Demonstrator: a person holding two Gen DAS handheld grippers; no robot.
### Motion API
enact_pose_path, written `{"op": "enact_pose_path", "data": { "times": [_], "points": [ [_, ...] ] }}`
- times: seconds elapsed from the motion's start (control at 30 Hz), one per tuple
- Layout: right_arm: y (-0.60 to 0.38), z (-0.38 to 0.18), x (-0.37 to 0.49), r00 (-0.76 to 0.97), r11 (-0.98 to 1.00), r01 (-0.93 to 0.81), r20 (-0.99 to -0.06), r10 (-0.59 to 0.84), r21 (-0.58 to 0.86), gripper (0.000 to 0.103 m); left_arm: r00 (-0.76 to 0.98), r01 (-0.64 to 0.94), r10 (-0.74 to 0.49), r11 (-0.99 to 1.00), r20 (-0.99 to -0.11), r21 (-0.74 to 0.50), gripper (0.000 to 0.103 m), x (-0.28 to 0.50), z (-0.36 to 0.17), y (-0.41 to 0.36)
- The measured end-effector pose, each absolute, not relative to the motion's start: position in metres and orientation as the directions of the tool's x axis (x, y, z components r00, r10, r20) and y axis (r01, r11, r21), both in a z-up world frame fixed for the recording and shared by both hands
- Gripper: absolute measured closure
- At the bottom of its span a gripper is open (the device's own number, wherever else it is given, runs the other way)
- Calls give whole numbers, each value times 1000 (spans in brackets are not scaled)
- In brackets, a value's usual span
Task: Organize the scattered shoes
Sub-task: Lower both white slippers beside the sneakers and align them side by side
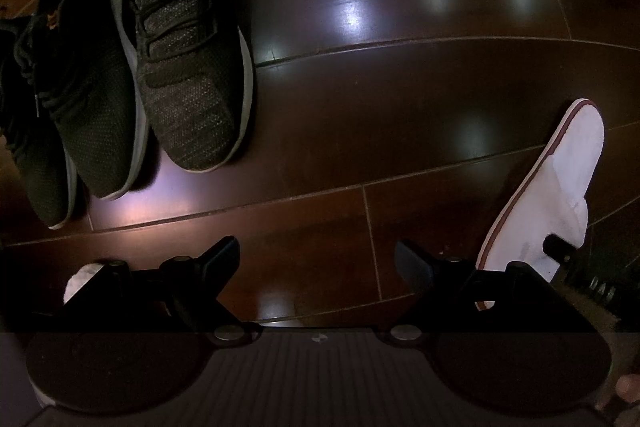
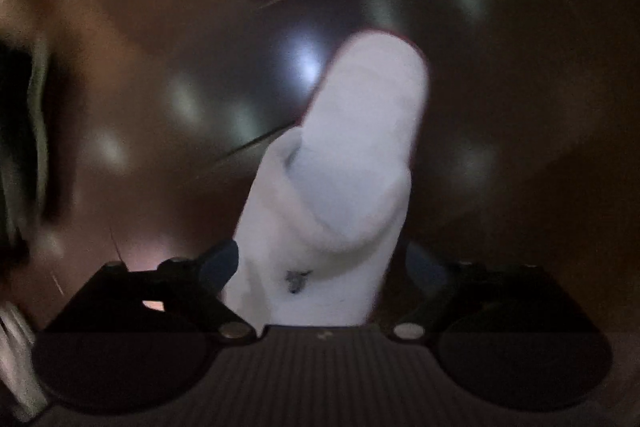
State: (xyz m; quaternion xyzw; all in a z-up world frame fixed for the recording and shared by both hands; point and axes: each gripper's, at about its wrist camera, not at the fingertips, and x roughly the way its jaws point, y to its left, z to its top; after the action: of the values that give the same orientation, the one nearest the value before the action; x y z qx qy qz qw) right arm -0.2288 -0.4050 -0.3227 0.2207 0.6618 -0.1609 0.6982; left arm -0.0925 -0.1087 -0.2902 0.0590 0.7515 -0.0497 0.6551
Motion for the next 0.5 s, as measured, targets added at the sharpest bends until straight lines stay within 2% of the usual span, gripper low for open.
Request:
{"op": "enact_pose_path", "data": {
  "times": [0.1,0.17,0.33,0.5],
  "points": [
    [-398,-335,-218,78,785,613,-995,55,91,10,-135,160,26,987,-990,4,14,-93,-290,-109],
    [-402,-335,-200,88,765,638,-995,45,91,22,-135,162,27,987,-990,5,14,-93,-290,-108],
    [-389,-344,-196,77,786,614,-997,31,71,36,-137,159,30,987,-990,8,14,-91,-290,-107],
    [-394,-348,-180,62,806,589,-998,24,56,42,-137,158,26,987,-990,4,14,-90,-289,-106]
  ]
}}
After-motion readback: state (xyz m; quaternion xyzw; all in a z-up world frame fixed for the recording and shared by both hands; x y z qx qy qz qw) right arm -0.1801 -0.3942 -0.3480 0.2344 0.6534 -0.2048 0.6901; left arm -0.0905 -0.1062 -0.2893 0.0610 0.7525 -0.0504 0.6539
